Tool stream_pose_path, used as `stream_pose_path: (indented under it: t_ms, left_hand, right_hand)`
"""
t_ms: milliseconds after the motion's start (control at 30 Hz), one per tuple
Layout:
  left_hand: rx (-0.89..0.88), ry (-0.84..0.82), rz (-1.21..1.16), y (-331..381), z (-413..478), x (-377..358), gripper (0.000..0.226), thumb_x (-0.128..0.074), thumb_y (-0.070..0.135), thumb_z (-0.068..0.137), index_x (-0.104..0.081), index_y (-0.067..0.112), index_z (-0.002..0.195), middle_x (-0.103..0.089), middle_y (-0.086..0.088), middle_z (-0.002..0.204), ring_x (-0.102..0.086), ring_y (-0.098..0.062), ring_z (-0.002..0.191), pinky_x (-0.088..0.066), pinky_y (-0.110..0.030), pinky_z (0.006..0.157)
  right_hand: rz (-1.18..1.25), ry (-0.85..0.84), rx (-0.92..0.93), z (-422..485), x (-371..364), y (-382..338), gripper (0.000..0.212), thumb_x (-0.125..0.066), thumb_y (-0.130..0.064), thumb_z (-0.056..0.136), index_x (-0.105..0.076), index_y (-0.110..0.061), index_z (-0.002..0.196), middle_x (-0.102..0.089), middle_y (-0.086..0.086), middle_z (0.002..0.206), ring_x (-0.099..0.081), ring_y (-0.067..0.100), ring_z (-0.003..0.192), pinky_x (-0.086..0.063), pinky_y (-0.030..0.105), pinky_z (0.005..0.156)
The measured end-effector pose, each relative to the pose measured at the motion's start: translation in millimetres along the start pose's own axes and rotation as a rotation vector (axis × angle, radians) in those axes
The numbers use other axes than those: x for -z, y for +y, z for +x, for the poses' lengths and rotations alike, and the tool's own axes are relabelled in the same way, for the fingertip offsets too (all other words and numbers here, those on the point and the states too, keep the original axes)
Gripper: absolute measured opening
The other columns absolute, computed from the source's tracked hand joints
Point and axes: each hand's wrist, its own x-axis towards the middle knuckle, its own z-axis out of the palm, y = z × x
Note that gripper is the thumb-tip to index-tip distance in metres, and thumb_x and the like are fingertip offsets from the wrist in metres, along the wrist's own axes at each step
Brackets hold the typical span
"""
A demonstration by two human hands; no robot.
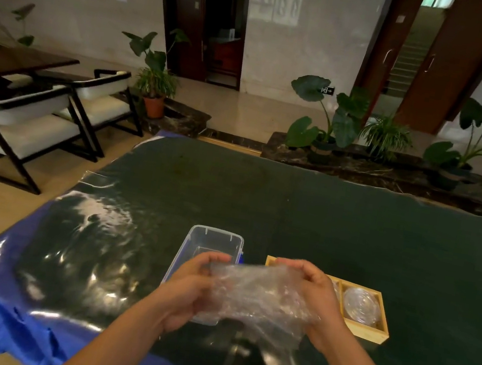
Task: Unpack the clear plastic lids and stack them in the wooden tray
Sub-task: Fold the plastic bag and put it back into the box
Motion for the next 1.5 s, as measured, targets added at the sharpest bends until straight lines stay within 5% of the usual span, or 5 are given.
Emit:
stream_pose_path:
  t_ms: [267, 433, 767, 1000, 1500]
  left_hand:
    - [-0.305, 0.418, -0.072, -1, -1, -20, 0.074, -0.071, -0.019, 0.076, -0.062, 0.034, 0.127, -0.066, -0.005, 0.125, -0.068, -0.029, 0.109, -0.063, -0.05, 0.084]
    - [-0.586, 0.476, 0.373, -21, -19, -38, 0.082, -0.071, -0.013, 0.075, -0.053, 0.04, 0.136, -0.061, 0.018, 0.129, -0.061, 0.0, 0.118, -0.054, -0.02, 0.094]
    - [-0.115, 0.036, -0.559, -34, -18, -14, 0.093, -0.069, -0.024, 0.055, -0.058, 0.016, 0.137, -0.068, -0.025, 0.13, -0.074, -0.039, 0.103, -0.064, -0.043, 0.068]
    - [-0.158, 0.272, 0.04, -28, -19, 6, 0.013, -0.074, 0.015, 0.089, -0.081, 0.017, 0.099, -0.082, -0.006, 0.094, -0.077, -0.017, 0.079, -0.06, -0.028, 0.06]
    - [-0.274, 0.099, 0.217, -1, -19, 11, 0.019, -0.073, 0.018, 0.083, -0.076, 0.031, 0.097, -0.08, -0.009, 0.094, -0.078, -0.03, 0.082, -0.06, -0.037, 0.06]
  right_hand:
    - [0.557, -0.285, -0.306, -15, -17, 49, 0.092, -0.05, -0.087, 0.064, -0.047, -0.035, 0.139, -0.058, 0.014, 0.143, -0.056, 0.039, 0.129, -0.04, 0.063, 0.109]
    - [0.446, -0.206, -0.255, -21, -57, 45, 0.081, -0.068, -0.056, 0.077, -0.043, -0.022, 0.146, -0.064, 0.013, 0.136, -0.063, 0.035, 0.122, -0.048, 0.058, 0.104]
    - [0.504, -0.249, -0.309, -8, -52, 46, 0.063, -0.08, -0.023, 0.082, -0.053, -0.012, 0.138, -0.066, 0.019, 0.132, -0.065, 0.04, 0.119, -0.054, 0.054, 0.096]
    - [0.139, -0.115, -0.156, 1, -42, 42, 0.052, -0.086, -0.012, 0.072, -0.067, -0.011, 0.12, -0.076, 0.012, 0.111, -0.074, 0.033, 0.101, -0.058, 0.055, 0.091]
    - [0.015, -0.282, -0.06, 4, -29, 19, 0.031, -0.083, -0.003, 0.075, -0.074, -0.009, 0.105, -0.076, 0.017, 0.107, -0.074, 0.035, 0.1, -0.06, 0.049, 0.085]
